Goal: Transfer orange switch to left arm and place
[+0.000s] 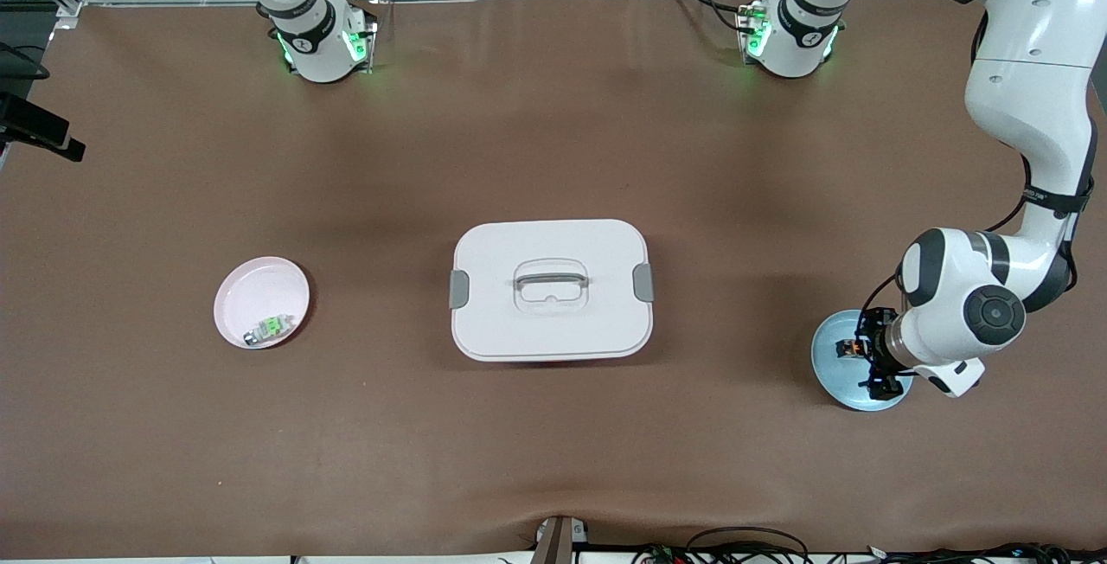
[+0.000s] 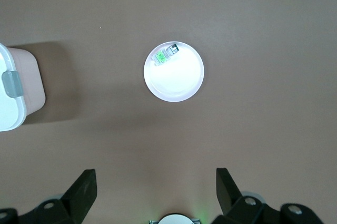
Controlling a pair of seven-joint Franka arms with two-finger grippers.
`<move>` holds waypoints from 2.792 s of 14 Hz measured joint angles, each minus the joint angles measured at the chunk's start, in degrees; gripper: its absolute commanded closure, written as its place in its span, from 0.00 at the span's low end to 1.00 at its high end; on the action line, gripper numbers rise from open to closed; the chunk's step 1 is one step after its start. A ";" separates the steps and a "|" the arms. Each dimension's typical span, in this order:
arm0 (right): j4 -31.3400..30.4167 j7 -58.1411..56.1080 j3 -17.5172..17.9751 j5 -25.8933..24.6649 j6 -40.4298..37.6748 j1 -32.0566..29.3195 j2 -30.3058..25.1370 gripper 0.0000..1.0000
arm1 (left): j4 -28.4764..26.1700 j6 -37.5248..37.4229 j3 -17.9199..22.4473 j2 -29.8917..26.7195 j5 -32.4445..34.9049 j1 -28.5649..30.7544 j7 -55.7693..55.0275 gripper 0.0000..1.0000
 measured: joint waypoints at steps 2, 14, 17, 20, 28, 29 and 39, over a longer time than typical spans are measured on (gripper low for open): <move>-0.34 -0.01 -0.01 0.00 0.00 0.00 0.00 0.00 | 0.05 0.00 -0.01 0.00 0.00 -0.03 0.00 0.00; -0.59 3.28 0.52 -0.05 0.32 0.44 -0.08 0.00 | -3.00 -0.07 11.97 -6.70 -10.78 -10.66 24.10 0.00; -0.59 3.39 0.63 0.18 0.81 0.45 -0.15 0.00 | -4.51 -0.20 11.98 -9.24 -11.71 -10.90 34.64 0.00; -0.59 2.49 0.74 0.35 1.06 0.46 -0.27 0.00 | -6.89 -0.22 12.02 -11.54 -12.24 -10.97 51.27 0.00; -0.65 -1.66 0.50 0.35 0.60 0.41 -1.99 0.00 | -8.40 -0.21 12.03 -14.16 -13.65 -11.12 76.55 0.00; -0.65 -1.68 0.50 0.35 0.60 0.41 -2.04 0.00 | -8.59 -0.21 12.06 -14.59 -14.52 -11.10 79.62 0.00; -1.22 -1.69 0.24 0.35 0.67 0.24 -2.71 0.00 | -11.13 -11.37 12.12 -27.93 -16.03 -10.71 85.10 0.00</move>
